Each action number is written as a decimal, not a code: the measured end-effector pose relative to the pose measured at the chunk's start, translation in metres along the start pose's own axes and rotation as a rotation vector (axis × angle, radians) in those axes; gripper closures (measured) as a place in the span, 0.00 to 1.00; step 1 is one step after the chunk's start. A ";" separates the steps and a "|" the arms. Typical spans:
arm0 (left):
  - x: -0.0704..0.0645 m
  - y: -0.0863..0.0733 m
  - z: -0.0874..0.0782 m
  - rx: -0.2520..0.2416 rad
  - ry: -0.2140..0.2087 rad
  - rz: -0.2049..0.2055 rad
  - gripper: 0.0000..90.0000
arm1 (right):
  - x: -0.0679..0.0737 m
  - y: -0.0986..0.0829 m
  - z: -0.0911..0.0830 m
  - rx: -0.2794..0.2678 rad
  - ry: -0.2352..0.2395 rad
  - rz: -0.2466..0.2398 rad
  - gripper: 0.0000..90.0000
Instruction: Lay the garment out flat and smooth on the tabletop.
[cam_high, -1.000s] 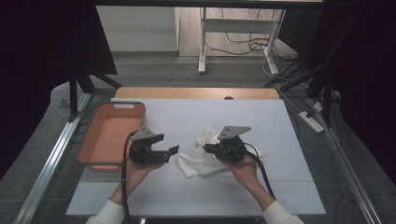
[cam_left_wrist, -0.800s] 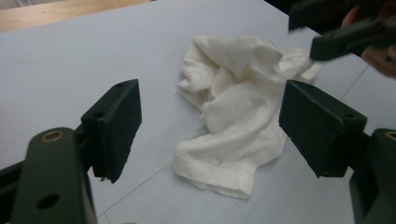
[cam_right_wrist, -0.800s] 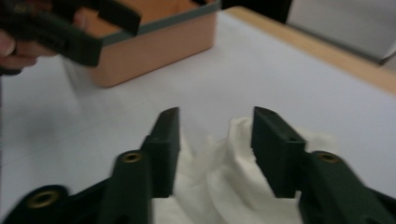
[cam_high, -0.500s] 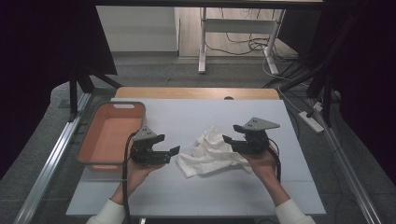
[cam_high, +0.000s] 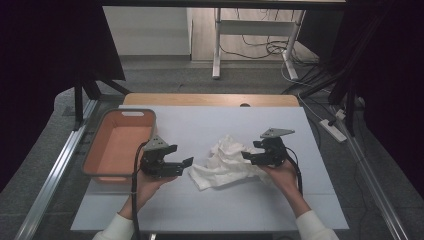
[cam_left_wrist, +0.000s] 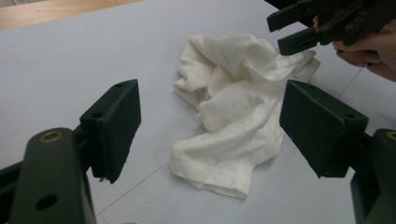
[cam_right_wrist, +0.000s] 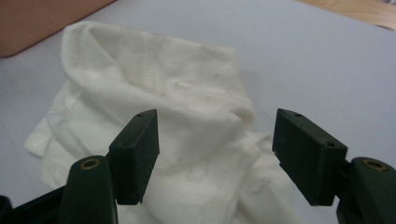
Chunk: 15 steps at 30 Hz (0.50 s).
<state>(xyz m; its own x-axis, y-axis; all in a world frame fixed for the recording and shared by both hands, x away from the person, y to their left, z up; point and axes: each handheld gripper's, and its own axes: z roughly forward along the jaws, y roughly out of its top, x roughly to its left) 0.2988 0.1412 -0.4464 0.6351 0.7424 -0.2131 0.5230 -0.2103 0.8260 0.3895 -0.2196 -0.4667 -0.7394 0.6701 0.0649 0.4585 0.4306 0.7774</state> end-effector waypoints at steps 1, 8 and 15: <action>0.000 0.000 0.000 0.001 0.000 0.000 0.24 | 0.002 0.000 0.003 0.008 0.008 -0.007 0.35; 0.000 -0.001 0.001 0.004 0.002 0.002 0.24 | 0.012 -0.008 0.027 0.098 0.044 -0.042 0.47; 0.000 -0.001 0.000 0.003 -0.001 0.000 0.24 | 0.020 -0.011 0.032 0.102 0.042 -0.116 0.85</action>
<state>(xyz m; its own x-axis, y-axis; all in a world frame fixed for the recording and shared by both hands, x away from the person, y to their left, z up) 0.2988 0.1414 -0.4471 0.6357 0.7418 -0.2134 0.5246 -0.2124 0.8244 0.3851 -0.1921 -0.4939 -0.8095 0.5871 0.0063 0.4147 0.5641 0.7141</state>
